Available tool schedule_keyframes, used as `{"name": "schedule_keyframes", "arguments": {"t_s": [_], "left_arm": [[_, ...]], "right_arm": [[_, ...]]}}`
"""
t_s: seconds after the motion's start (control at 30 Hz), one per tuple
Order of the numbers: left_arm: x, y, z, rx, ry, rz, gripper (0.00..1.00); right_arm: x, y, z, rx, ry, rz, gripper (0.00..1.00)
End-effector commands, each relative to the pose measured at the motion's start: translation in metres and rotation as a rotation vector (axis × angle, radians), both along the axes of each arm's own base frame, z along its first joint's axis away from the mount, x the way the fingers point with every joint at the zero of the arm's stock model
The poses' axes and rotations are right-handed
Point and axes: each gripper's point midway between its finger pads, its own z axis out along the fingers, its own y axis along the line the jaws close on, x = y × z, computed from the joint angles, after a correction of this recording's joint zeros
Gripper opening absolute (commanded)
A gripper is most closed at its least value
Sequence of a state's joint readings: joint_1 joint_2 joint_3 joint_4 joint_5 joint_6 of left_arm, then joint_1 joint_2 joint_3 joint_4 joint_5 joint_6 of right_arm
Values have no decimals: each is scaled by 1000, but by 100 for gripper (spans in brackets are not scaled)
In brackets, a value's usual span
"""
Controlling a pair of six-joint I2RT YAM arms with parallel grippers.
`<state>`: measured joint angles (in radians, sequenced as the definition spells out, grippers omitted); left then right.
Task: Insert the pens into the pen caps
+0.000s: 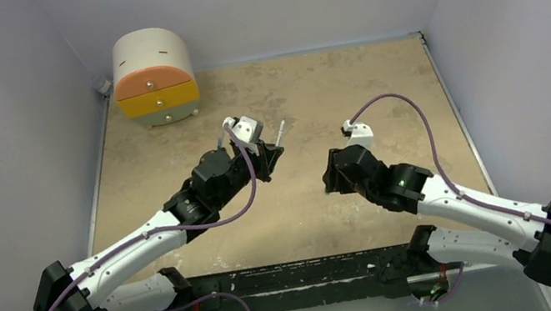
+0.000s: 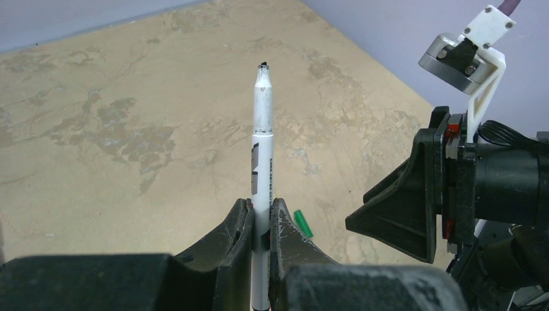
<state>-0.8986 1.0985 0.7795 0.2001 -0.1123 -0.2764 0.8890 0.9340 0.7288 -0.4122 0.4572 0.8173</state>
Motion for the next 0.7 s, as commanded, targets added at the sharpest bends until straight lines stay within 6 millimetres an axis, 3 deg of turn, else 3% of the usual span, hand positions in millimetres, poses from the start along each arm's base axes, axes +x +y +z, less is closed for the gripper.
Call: {"name": "schedule_keyframes", "arguments": {"t_s": [0.0,0.27,0.47,0.6,0.67], "left_arm": [[1,5,-5,10,-21,15,0],[-3,19,-17,-4,-26,47,0],[-4,18,-21,5,-21,38,0],[-4,14,-26,13,-14,28,0],[-4,13,-27,12,-10,23,0]], "right_arm": [[8,2,-3,-17,30,-61,48],[12,10,-58,-52,191,-41,48],[36,-1,-59,-4,164,-46,24],[41,-3,-71,-40,188,-51,2],[44,-4,-81,-58,203,-58,0]]}}
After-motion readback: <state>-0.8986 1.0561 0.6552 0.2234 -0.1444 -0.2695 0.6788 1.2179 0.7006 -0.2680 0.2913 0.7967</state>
